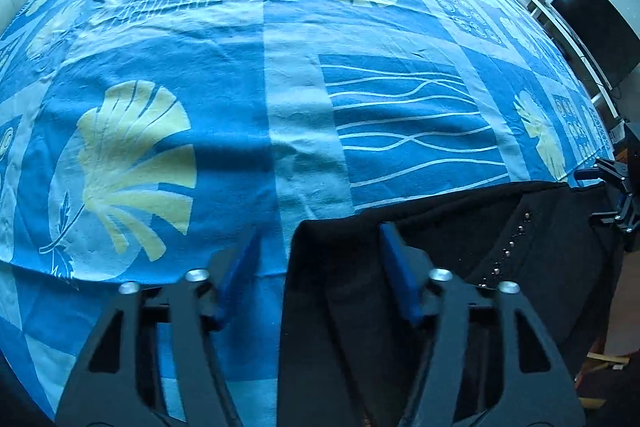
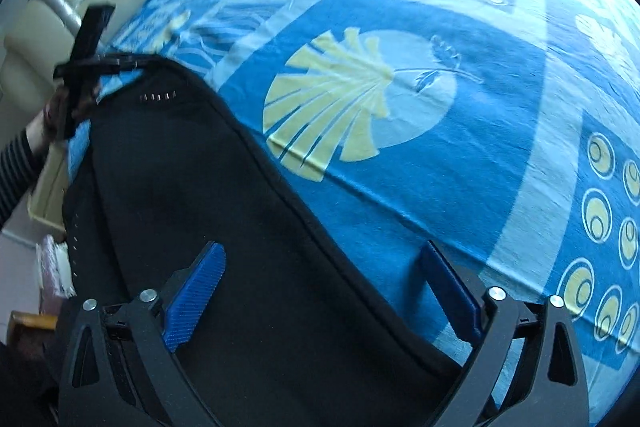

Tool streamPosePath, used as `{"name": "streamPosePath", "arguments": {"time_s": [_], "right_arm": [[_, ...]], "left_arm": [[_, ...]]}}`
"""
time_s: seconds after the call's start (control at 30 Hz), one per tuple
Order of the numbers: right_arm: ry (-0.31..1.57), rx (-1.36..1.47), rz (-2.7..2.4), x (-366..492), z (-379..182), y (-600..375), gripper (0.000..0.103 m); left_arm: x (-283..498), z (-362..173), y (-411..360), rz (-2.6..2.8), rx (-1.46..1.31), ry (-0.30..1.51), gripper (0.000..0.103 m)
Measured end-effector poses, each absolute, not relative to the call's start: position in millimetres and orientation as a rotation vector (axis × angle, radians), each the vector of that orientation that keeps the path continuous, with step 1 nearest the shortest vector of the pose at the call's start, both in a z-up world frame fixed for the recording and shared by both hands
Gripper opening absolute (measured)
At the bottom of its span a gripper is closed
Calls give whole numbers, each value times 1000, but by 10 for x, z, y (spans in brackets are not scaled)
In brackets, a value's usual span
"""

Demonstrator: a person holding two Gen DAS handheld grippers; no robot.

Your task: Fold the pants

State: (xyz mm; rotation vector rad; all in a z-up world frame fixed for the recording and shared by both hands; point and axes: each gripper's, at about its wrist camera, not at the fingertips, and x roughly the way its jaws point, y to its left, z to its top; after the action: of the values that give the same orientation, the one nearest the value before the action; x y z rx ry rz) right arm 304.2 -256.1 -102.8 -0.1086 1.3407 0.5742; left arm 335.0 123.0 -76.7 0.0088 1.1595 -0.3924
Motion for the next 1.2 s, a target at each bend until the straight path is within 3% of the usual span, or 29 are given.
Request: {"name": "streamPosePath", "arguments": {"time_s": [0.03,0.1,0.2,0.27,0.63,1.2], "right_arm": [[1343,-101,594,3032,-1009,-2540,52],[1372,-72,600,3049,-1003,-2524,18],[1370,-105,564,3043,-952,-2492,15],[1338,-117,532,3050,-863,-2485,14],[1099,-254,450,2655,-150,-2248,12],[944,-369,393,1331,24,-1976,11]], "left_arm": [[3356,-766,1216,-402,7,1165,39],[3351,-755,1166,-406,16,1168,34],[3339,-700,1137,-403,31,1161,27],[3334,-628,1179,-379,16,1144,7],[2942,-137,1205,-423,-35,1046,5],[1664,346,1617,-466,-218,930,4]]}}
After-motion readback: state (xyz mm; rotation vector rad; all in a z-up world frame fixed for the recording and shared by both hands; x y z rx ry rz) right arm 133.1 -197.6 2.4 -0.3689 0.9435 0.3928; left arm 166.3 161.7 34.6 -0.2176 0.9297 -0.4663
